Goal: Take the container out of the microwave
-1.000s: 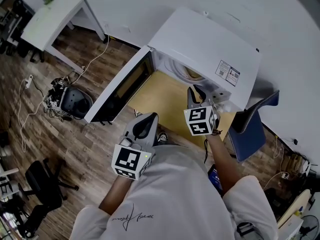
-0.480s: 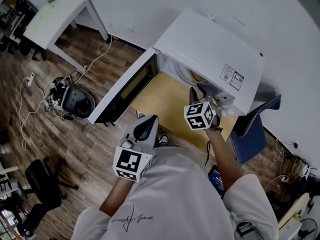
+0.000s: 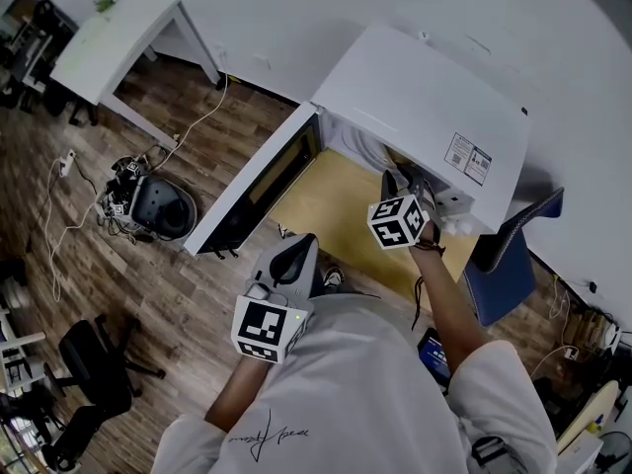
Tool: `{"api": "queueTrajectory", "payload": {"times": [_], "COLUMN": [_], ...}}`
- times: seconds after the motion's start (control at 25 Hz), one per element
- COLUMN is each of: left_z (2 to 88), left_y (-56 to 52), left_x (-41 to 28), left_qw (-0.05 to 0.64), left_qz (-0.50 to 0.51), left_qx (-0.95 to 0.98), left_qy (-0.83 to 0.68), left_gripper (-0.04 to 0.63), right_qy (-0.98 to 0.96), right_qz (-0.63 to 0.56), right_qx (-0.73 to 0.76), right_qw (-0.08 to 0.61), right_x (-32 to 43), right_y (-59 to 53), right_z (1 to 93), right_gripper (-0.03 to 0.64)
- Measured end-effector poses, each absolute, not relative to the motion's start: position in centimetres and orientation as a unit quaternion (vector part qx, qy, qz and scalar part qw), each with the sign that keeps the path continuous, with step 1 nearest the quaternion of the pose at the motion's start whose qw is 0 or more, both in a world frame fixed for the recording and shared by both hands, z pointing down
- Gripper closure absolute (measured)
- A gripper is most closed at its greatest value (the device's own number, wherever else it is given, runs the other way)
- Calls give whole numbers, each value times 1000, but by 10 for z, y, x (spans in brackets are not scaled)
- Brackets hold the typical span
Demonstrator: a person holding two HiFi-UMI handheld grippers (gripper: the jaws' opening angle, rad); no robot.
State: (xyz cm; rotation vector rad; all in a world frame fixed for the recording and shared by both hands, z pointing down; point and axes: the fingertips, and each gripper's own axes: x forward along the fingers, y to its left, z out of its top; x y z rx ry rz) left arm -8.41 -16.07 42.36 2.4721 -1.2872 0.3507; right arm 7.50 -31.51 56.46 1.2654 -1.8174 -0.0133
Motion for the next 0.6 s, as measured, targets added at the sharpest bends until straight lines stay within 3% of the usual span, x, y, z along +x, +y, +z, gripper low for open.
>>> {"api": "queueTrajectory", "payload": {"times": [0.6], "left_z": [430], "left_y": [-171], "left_x": [-99], "left_qw": [174], "left_qz": [136], "left_qx": [860], "left_qy": [-460], "left_gripper": [597], "right_qy": [-712], "right_qz": [-43], "right_qx": [503], "right_qw": [488], "right_x": [68], "right_y": [-340], "right_z": [581], "right_gripper": [492]}}
